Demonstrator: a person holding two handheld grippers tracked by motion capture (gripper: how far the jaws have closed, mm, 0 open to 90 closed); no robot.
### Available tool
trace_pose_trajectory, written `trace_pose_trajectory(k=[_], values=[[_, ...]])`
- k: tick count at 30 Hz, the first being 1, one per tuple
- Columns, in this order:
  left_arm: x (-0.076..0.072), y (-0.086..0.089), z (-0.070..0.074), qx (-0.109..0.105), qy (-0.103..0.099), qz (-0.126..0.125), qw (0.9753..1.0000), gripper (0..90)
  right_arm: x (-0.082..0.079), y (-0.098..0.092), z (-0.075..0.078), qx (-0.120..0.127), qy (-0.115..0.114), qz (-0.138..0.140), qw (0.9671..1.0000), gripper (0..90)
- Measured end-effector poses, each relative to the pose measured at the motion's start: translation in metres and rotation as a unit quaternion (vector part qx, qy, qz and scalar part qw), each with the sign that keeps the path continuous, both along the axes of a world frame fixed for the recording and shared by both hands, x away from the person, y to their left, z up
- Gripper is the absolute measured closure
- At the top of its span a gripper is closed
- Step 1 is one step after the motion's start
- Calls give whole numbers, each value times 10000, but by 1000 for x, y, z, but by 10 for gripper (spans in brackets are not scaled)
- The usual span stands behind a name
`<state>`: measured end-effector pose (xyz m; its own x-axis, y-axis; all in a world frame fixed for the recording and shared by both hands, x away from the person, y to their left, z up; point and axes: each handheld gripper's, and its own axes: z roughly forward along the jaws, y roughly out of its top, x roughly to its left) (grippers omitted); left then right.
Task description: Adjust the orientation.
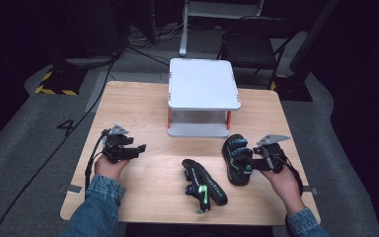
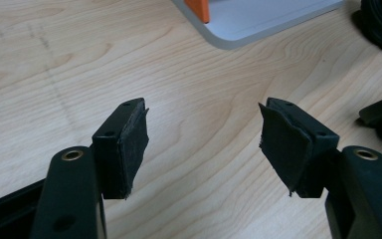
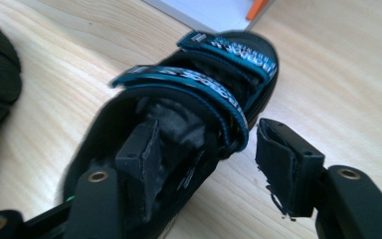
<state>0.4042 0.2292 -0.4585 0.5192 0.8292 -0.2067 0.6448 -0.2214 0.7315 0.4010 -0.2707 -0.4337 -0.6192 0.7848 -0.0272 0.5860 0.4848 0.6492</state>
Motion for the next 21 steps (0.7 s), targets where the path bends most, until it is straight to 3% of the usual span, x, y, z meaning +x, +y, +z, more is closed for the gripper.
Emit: trace_pose_trajectory(k=[2, 5, 9, 12, 15, 18, 21], values=[[-4, 5, -1, 12, 61, 76, 10000, 351, 7, 1, -3, 108, 92, 37, 9999, 573], [-11, 11, -2, -14, 44, 172, 9998, 350, 11, 2, -1, 213, -8, 24, 9998, 726], [-17, 17, -2, -22, 73, 250, 9997, 350, 13, 6, 3, 375, -133, 139, 9991, 755], [-23, 22, -2, 34, 66, 319, 9995, 349, 14, 18, 8, 670, -246, 370, 9968, 768], [-26, 26, -4, 36, 77, 351, 9993, 349, 17, 26, 7, 920, -131, 549, 9942, 776], [-29, 29, -4, 22, 93, 404, 9991, 349, 18, 35, 1, 1006, -100, 539, 9934, 776], [-30, 30, -4, 5, 71, 418, 9991, 349, 19, 42, -7, 850, -49, 474, 9952, 760]])
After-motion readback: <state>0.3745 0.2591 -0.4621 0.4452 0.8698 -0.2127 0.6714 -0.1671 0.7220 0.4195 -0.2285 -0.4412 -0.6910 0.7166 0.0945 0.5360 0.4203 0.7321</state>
